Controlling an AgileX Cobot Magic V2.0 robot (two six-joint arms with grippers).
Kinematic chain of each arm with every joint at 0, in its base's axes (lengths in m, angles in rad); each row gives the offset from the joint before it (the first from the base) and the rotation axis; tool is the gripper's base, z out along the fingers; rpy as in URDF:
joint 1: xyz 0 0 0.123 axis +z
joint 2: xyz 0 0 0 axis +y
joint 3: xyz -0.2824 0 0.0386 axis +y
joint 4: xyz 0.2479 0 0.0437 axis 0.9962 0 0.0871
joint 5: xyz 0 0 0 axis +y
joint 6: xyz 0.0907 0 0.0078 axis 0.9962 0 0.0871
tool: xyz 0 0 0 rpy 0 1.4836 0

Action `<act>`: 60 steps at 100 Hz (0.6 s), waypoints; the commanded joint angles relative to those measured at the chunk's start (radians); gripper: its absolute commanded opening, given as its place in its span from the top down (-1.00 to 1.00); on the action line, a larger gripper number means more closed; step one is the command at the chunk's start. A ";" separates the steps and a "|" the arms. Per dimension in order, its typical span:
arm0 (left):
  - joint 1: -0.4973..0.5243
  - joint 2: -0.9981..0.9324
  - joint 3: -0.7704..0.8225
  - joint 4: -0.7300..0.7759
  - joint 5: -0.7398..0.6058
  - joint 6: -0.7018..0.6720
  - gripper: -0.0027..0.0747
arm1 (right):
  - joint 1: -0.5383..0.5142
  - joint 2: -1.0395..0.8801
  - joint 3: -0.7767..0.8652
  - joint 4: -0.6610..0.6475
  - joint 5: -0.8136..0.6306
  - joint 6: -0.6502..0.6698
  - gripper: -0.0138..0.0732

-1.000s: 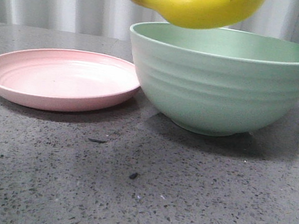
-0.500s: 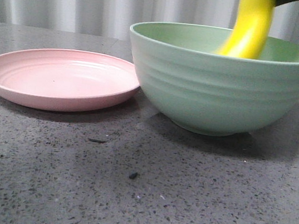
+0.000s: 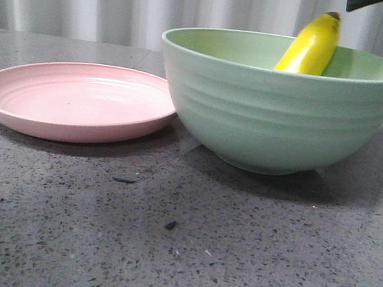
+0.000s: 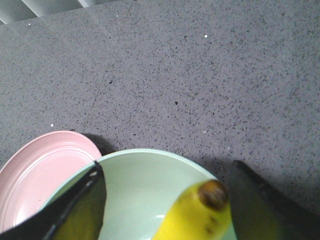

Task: Transfer banana from pink plate to green bowl

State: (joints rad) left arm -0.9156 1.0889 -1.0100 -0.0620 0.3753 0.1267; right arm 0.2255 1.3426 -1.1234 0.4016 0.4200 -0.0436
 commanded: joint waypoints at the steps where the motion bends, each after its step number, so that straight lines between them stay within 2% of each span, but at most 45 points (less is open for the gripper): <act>1: 0.000 -0.043 -0.037 -0.002 -0.081 -0.001 0.11 | -0.004 -0.059 -0.035 -0.027 -0.051 -0.007 -0.06; 5: 0.000 -0.054 -0.037 -0.002 -0.081 -0.001 0.26 | -0.004 -0.073 -0.035 -0.045 -0.042 -0.007 0.15; 16: 0.000 -0.085 -0.033 0.008 -0.079 -0.001 0.84 | -0.004 -0.110 -0.035 -0.094 -0.023 -0.007 0.73; 19: 0.000 -0.091 -0.031 0.010 -0.074 -0.001 0.93 | -0.004 -0.124 -0.035 -0.106 -0.019 -0.007 0.85; 20: 0.000 -0.093 -0.029 0.013 -0.075 -0.001 0.99 | -0.004 -0.127 -0.035 -0.106 -0.017 -0.007 0.84; 43: 0.000 -0.181 0.037 0.019 -0.093 -0.001 0.98 | -0.004 -0.240 0.005 -0.160 -0.019 -0.007 0.83; 60: 0.004 -0.274 0.142 0.019 -0.194 -0.001 0.98 | -0.002 -0.357 0.122 -0.205 -0.104 -0.007 0.83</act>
State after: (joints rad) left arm -0.9156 0.8663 -0.8865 -0.0437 0.3092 0.1267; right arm 0.2255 1.0568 -1.0255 0.2212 0.4310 -0.0436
